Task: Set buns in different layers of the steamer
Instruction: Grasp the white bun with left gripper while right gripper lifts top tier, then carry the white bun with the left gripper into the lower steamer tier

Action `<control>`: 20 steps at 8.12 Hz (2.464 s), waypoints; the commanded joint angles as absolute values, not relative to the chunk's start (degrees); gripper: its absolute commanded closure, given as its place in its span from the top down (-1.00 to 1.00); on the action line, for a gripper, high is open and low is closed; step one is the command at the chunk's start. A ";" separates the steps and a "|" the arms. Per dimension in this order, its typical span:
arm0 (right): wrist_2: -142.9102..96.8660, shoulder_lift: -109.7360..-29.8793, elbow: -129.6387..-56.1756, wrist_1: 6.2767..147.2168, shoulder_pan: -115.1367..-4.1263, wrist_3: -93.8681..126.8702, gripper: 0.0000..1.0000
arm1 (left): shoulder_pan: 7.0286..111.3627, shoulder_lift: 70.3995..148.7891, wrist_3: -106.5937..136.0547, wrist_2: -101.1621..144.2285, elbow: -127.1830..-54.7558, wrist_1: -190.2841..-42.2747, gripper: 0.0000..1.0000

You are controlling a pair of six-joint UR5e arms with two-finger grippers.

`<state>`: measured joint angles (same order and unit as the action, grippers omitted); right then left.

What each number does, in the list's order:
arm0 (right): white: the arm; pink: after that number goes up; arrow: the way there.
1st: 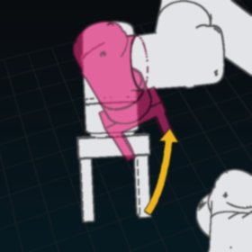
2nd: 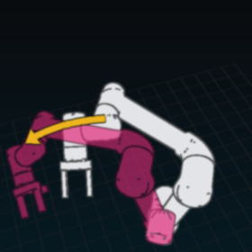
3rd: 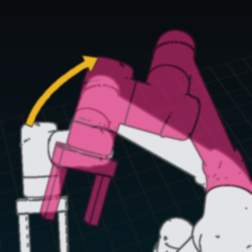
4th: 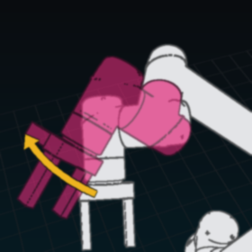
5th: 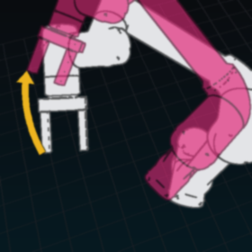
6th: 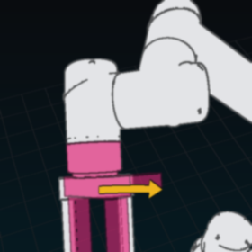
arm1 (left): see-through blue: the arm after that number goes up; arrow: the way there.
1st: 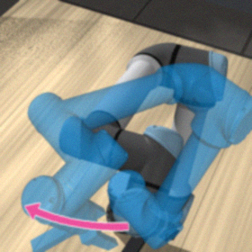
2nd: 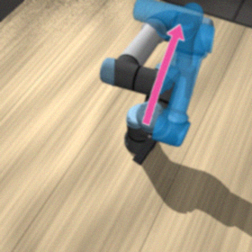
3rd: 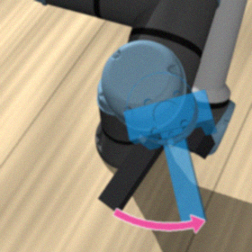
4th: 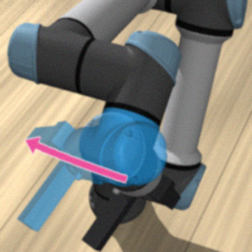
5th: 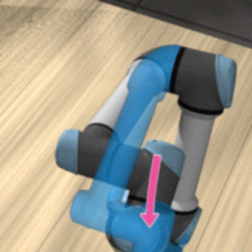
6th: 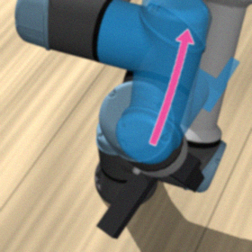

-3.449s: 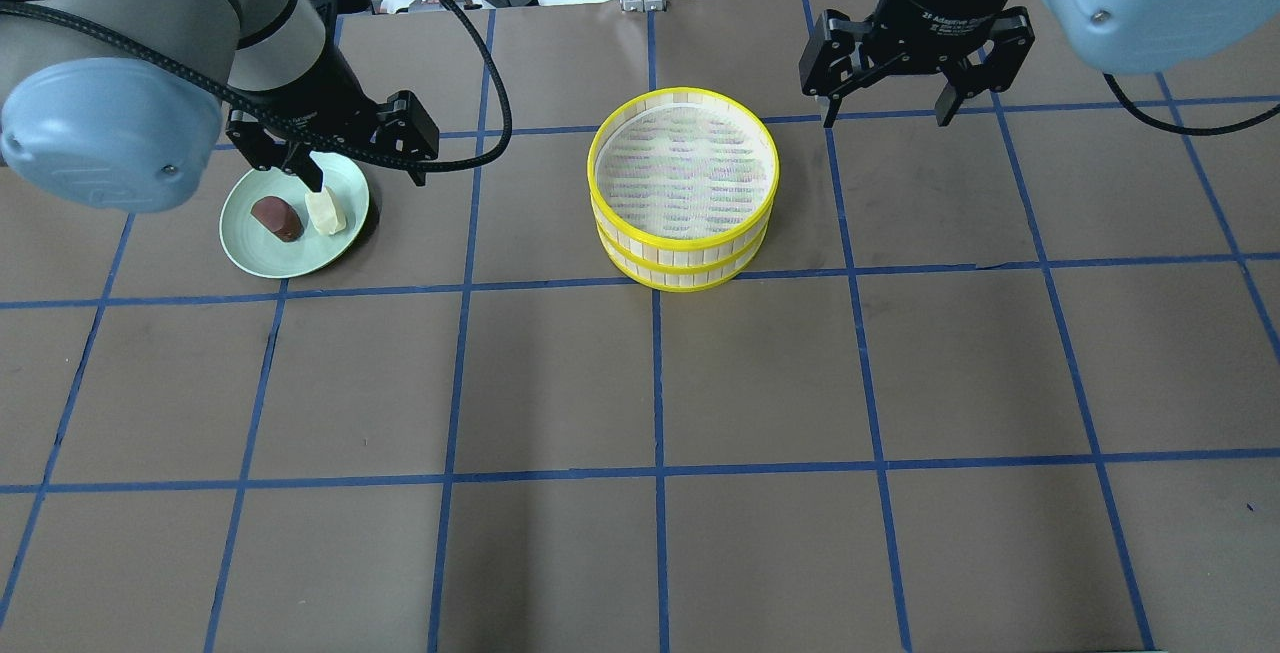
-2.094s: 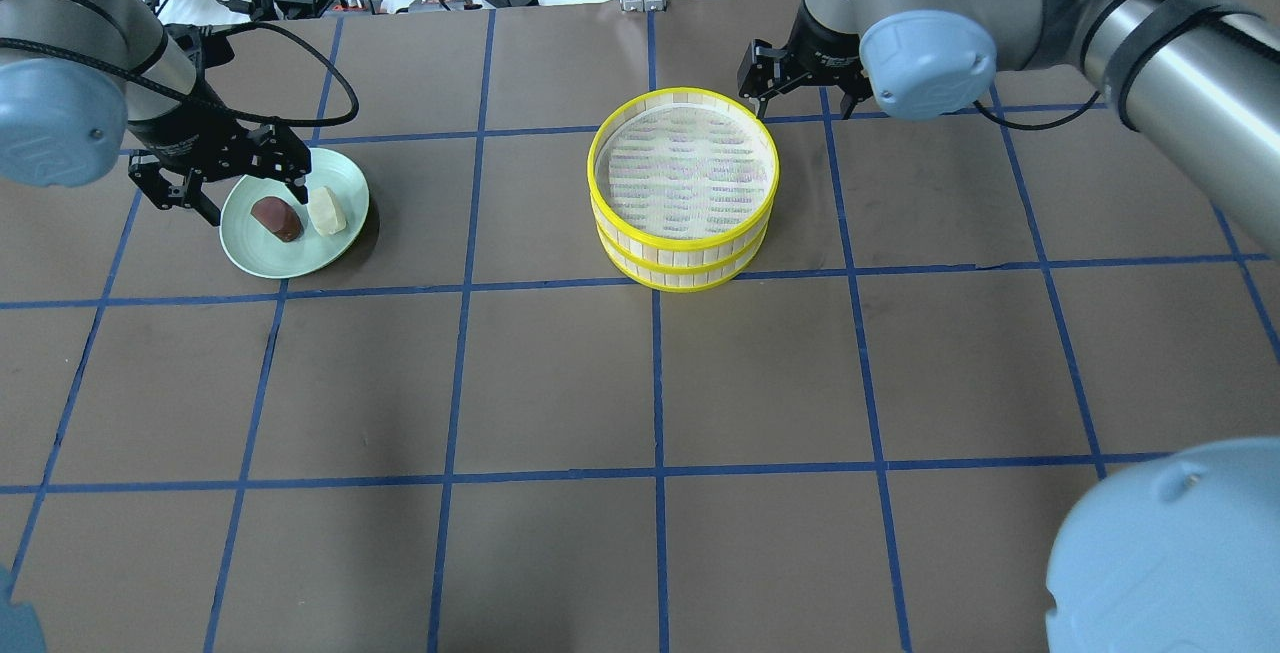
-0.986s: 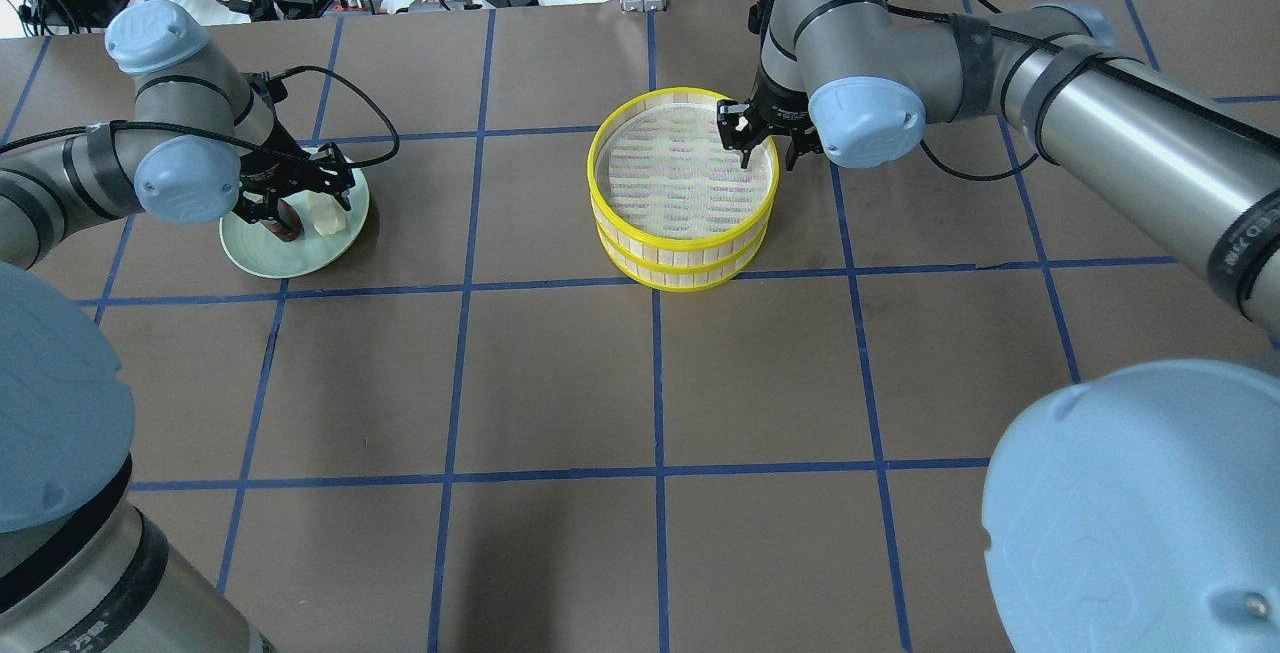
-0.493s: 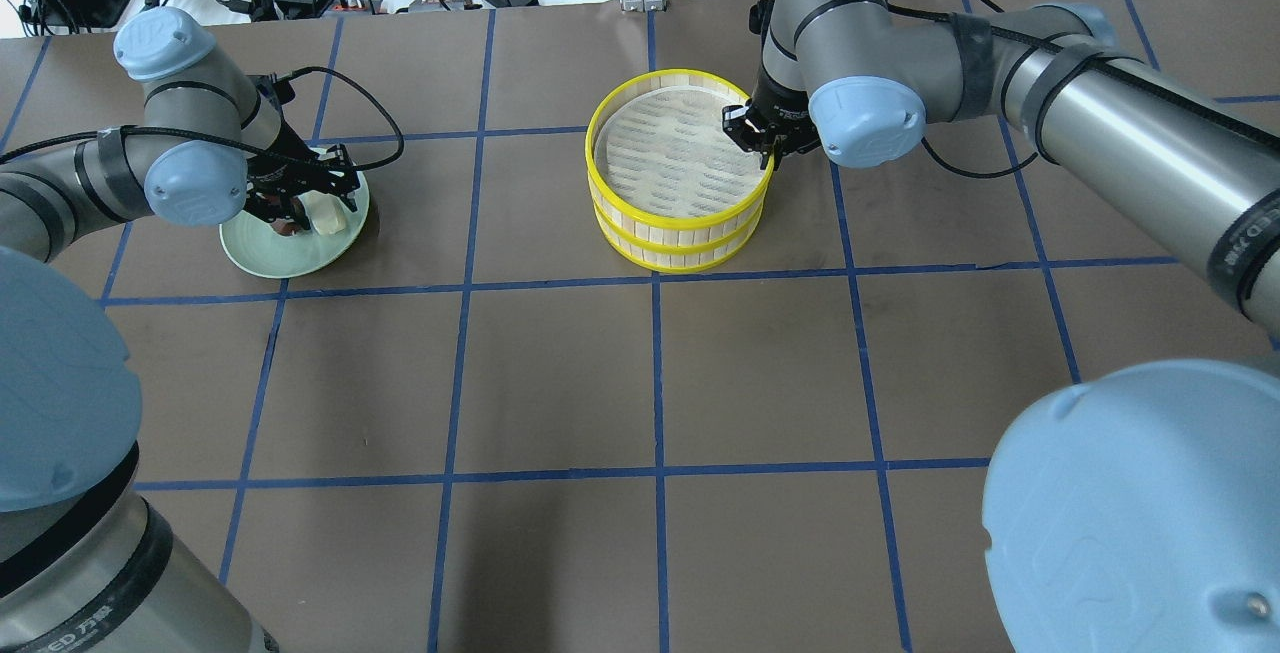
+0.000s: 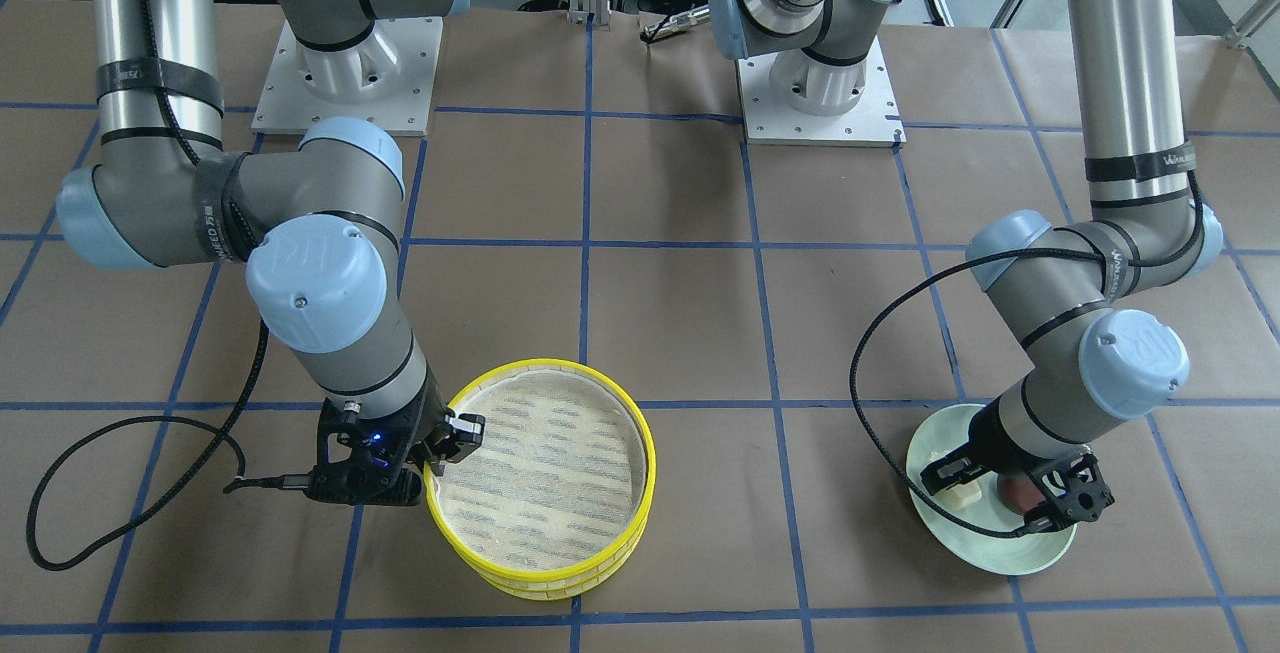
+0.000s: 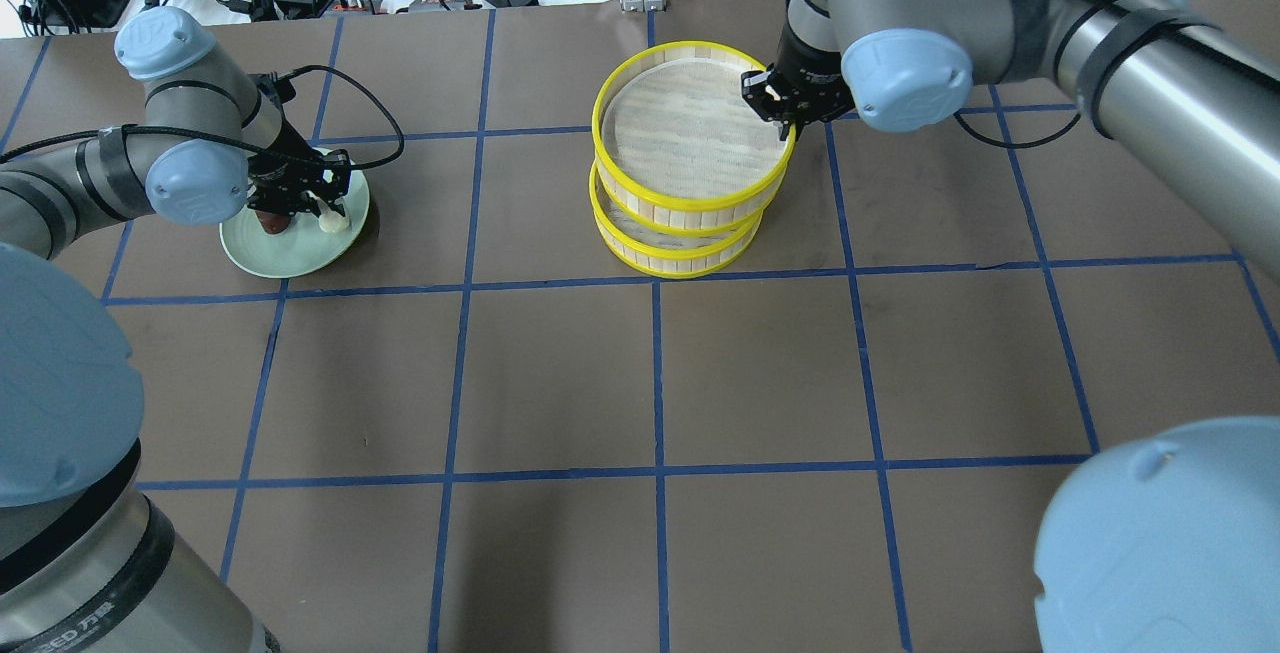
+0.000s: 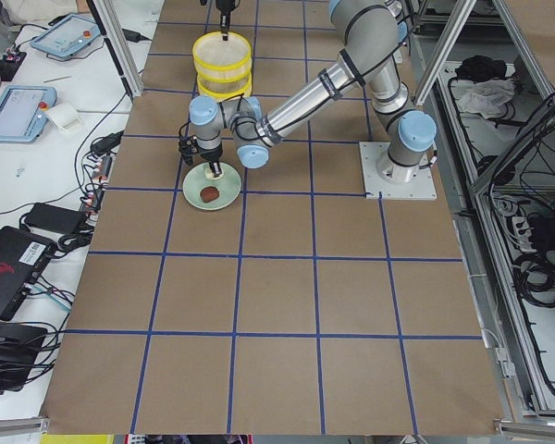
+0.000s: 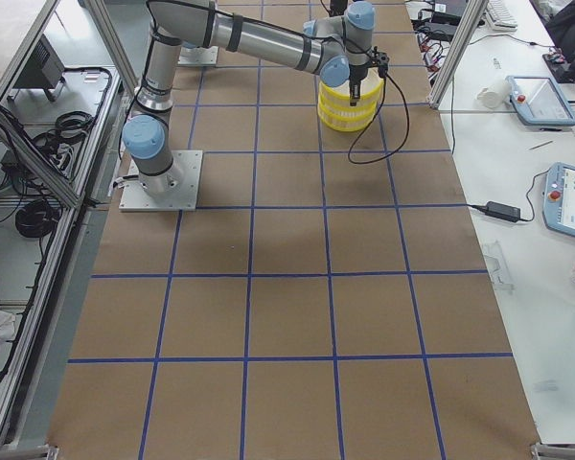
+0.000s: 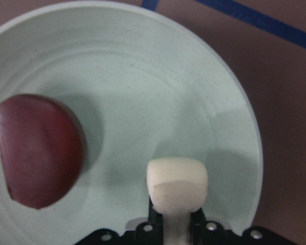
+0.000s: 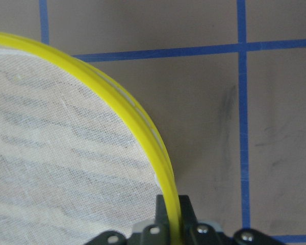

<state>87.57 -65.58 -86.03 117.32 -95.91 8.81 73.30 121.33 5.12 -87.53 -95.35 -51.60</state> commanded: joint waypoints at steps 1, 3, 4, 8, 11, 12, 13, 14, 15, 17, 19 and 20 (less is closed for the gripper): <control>87.45 -72.22 -85.17 107.26 -88.55 -2.31 -1.00 | 73.30 119.72 8.24 -87.10 -95.10 -51.59 -1.00; 88.06 -74.18 -85.25 103.11 -80.98 -14.45 -1.00 | 73.65 115.86 7.74 -86.92 -94.84 -52.20 -1.00; 88.07 -74.01 -85.25 103.10 -79.38 -18.16 -1.00 | 74.78 114.19 7.73 -85.18 -94.66 -52.21 -1.00; 88.24 -73.83 -85.25 103.18 -79.19 -18.54 -1.00 | 86.62 112.68 8.26 -81.12 -93.34 -45.89 -1.00; 88.24 -73.83 -85.34 103.10 -79.10 -18.72 -1.00 | 95.86 113.46 7.82 -78.58 -93.34 -44.04 -1.00; 88.24 -73.83 -85.34 103.18 -79.10 -18.72 -1.00 | 98.32 115.03 7.74 -74.05 -93.34 -41.51 -1.00; 88.33 -73.83 -85.25 103.18 -79.10 -18.72 -1.00 | 100.26 117.40 8.26 -70.44 -93.17 -39.22 -1.00; 88.33 -73.83 -85.25 103.10 -79.10 -18.72 -1.00 | 102.11 119.51 8.35 -70.05 -92.47 -37.63 -1.00; 88.42 -73.83 -85.25 103.10 -79.10 -18.72 -1.00 | 103.09 121.71 8.70 -68.22 -91.42 -37.01 -1.00; 88.51 -73.83 -85.34 103.10 -79.10 -18.81 -1.00 | 103.27 124.62 8.96 -65.22 -90.53 -36.74 -0.88; 88.51 -73.83 -85.34 103.10 -79.10 -18.72 -1.00 | 103.45 124.80 10.98 -64.42 -90.62 -37.09 0.67; 88.59 -73.83 -85.34 103.10 -79.10 -18.72 -1.00 | 103.45 124.54 11.60 -64.25 -90.53 -37.09 1.00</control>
<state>88.51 -73.83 -85.33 103.10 -79.10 -18.73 103.35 124.57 10.43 -64.73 -90.67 -37.00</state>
